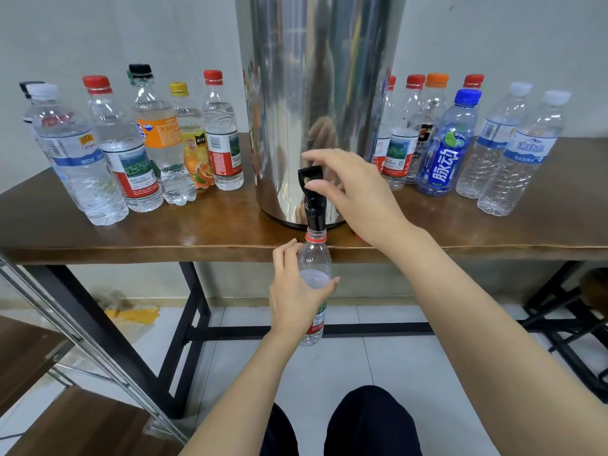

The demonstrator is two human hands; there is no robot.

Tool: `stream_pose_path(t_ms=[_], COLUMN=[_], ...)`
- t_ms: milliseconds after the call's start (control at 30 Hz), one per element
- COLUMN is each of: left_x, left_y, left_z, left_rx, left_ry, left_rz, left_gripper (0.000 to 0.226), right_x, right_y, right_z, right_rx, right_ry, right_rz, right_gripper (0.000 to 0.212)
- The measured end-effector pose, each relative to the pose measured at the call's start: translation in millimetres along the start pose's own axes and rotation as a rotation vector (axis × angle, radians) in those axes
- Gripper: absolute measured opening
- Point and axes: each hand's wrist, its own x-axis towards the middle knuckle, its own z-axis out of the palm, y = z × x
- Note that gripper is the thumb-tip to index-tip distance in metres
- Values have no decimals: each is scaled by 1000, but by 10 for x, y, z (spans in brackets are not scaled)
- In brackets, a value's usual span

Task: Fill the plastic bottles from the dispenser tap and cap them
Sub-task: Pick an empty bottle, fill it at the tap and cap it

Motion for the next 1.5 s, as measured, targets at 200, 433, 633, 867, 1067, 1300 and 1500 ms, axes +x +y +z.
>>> stream_pose_path(t_ms=[200, 433, 633, 867, 1067, 1300, 1500], left_x=[16, 20, 22, 32, 26, 38, 32], left_y=[-7, -4, 7, -21, -30, -50, -42], left_z=[-8, -5, -5, -1, 14, 29, 22], left_rx=[3, -25, -23, -8, -5, 10, 1], left_ry=[-16, -28, -23, -9, 3, 14, 9], left_rz=[-2, -14, 2, 21, 29, 35, 34], left_gripper=[77, 73, 73, 73, 73, 74, 76], right_x=[93, -252, -476, -412, -364, -373, -378], right_y=[-70, 126, 158, 296, 524, 509, 476], right_z=[40, 238, 326, 191, 352, 540, 541], right_rx=[-89, -110, -91, -12, 134, 131, 182], right_ry=[-5, 247, 346, 216, 336, 491, 472], right_rz=[-27, -242, -120, 41, -33, -29, -13], right_gripper=[22, 14, 43, 32, 28, 20, 23])
